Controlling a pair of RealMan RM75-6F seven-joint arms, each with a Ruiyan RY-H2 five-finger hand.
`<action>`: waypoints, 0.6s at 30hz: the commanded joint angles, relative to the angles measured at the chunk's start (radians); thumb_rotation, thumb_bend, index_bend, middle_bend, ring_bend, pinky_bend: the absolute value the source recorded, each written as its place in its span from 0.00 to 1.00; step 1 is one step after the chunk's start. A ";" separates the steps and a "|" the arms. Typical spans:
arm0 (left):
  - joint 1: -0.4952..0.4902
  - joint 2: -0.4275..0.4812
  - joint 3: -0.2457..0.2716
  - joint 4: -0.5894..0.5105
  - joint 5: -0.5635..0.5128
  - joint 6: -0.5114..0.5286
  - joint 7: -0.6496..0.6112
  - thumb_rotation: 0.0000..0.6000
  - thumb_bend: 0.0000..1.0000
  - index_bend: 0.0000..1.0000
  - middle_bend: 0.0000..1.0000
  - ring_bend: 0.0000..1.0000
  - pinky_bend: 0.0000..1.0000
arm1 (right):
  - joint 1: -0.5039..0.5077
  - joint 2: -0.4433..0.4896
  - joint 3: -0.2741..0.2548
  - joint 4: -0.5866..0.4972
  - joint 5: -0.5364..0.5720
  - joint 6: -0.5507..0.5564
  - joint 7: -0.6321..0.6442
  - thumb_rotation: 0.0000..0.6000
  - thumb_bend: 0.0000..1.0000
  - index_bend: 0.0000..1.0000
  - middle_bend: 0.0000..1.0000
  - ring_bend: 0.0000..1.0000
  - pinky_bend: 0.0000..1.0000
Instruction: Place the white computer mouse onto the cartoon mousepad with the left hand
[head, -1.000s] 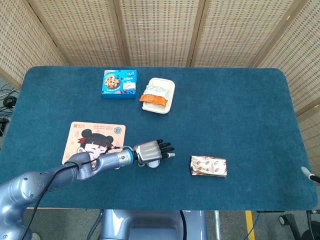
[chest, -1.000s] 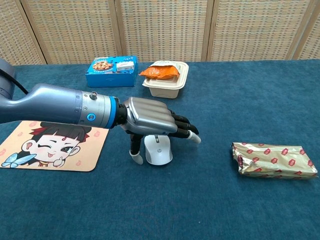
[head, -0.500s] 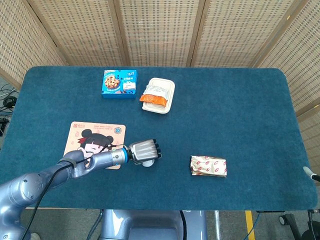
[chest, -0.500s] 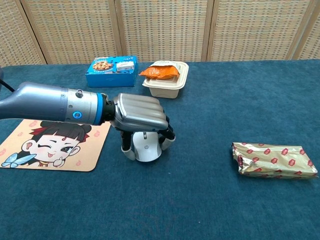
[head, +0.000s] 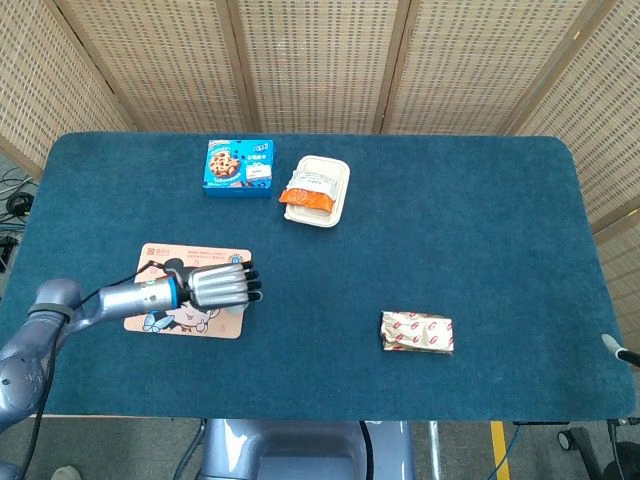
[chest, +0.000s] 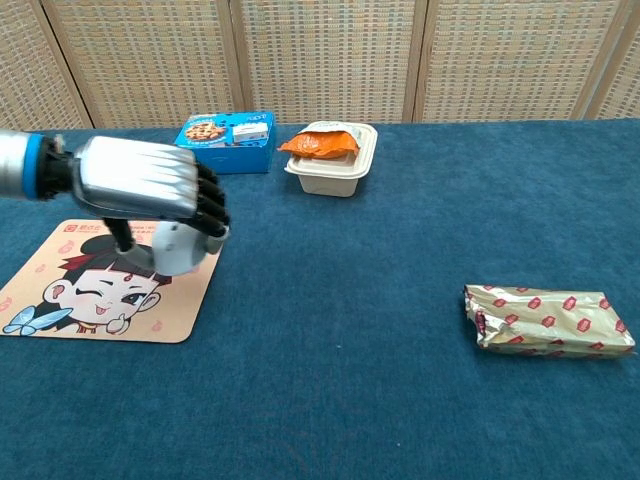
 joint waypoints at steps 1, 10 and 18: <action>0.140 -0.015 0.073 0.239 0.043 0.089 -0.107 1.00 0.19 0.64 0.50 0.46 0.39 | 0.003 -0.007 0.008 0.000 0.017 0.001 -0.023 1.00 0.00 0.00 0.00 0.00 0.00; 0.177 -0.069 0.099 0.342 0.051 0.061 -0.155 1.00 0.18 0.64 0.50 0.46 0.39 | 0.014 -0.017 0.018 -0.001 0.036 -0.008 -0.056 1.00 0.00 0.00 0.00 0.00 0.00; 0.166 -0.079 0.102 0.358 0.043 0.042 -0.154 1.00 0.18 0.64 0.50 0.46 0.39 | 0.022 -0.026 0.016 0.014 0.048 -0.031 -0.061 1.00 0.00 0.00 0.00 0.00 0.00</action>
